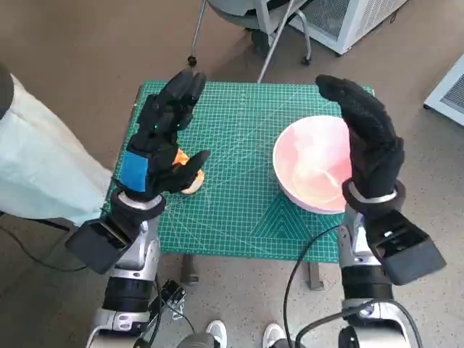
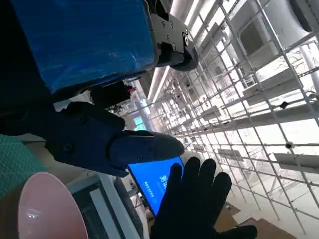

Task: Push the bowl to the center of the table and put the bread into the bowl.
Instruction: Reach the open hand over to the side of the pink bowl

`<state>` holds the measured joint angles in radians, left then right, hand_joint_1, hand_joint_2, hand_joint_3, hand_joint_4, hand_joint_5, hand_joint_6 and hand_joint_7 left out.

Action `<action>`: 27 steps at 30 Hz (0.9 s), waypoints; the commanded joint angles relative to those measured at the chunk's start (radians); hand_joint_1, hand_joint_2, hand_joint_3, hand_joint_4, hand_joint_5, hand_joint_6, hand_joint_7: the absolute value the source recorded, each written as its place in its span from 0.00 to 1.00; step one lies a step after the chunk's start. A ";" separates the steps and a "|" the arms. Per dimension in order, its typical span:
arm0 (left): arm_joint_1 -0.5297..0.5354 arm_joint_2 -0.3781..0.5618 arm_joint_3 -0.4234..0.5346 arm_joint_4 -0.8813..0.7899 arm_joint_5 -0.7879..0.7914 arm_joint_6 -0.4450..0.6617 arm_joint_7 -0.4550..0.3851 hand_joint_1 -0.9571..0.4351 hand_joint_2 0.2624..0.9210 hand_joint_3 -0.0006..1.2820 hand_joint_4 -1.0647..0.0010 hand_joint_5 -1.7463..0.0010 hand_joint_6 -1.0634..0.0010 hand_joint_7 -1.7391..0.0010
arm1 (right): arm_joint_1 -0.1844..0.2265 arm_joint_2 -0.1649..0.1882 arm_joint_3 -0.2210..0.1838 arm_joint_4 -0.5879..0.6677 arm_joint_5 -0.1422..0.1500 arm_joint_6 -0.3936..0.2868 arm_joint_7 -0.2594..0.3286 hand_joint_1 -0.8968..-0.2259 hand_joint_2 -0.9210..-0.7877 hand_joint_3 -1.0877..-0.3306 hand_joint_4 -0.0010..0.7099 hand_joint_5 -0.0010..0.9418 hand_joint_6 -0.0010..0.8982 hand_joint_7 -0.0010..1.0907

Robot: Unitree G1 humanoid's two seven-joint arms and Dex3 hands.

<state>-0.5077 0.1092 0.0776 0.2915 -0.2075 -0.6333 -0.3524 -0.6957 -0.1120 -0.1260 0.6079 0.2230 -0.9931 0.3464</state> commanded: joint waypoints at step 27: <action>0.039 0.015 0.021 -0.026 -0.042 -0.001 -0.037 0.31 1.00 0.26 0.73 1.00 0.89 0.72 | 0.068 -0.147 -0.240 0.578 -0.078 0.009 -0.303 0.61 0.00 0.28 0.40 0.00 0.00 0.63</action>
<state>-0.4770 0.1168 0.0957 0.2660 -0.2449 -0.6294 -0.3846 -0.6403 -0.2691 -0.3592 1.1136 0.1513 -1.0425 0.0742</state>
